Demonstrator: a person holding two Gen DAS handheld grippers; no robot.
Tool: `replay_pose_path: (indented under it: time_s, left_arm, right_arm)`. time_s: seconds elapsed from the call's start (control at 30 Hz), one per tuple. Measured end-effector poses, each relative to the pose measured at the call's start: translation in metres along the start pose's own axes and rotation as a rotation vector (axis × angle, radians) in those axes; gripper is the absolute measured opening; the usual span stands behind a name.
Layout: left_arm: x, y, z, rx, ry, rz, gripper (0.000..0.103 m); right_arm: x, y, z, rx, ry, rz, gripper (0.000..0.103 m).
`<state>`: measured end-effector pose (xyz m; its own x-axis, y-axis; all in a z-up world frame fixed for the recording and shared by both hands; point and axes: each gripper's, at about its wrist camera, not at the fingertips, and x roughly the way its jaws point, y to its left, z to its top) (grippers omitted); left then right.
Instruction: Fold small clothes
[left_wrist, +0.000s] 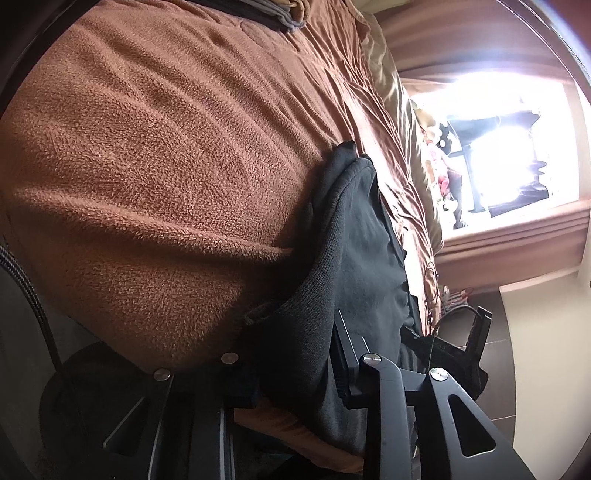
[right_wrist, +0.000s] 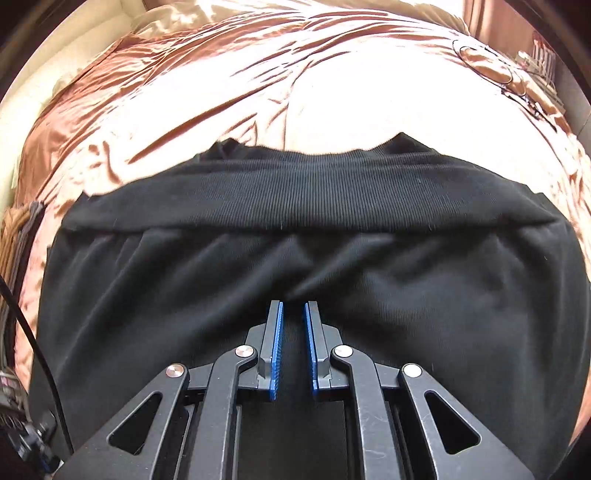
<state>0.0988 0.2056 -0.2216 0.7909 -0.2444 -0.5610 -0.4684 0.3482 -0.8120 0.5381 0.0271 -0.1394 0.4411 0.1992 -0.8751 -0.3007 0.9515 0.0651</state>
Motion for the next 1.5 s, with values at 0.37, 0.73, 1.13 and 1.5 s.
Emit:
replay_pose_path:
  time_s: [0.37,0.73,1.13,1.5]
  left_arm:
    - [0.004,-0.005,0.003,0.020,0.009,0.013,0.026]
    - [-0.002,-0.012,0.011,0.014,0.045,-0.080,0.015]
    - [-0.020,-0.049,0.015,0.054,0.060,-0.177,0.014]
    - [-0.024,-0.099,0.014,0.144,0.064,-0.230,0.014]
  right_arm:
    - [0.015,-0.003,0.028,0.025,0.019,0.015,0.008]
    - [-0.026,-0.008,-0.013,-0.008,0.049,0.130,0.008]
    - [-0.049,-0.015,-0.085,0.007,0.077,0.219,0.009]
    - [-0.068,-0.022,-0.143,-0.003,0.034,0.275,0.009]
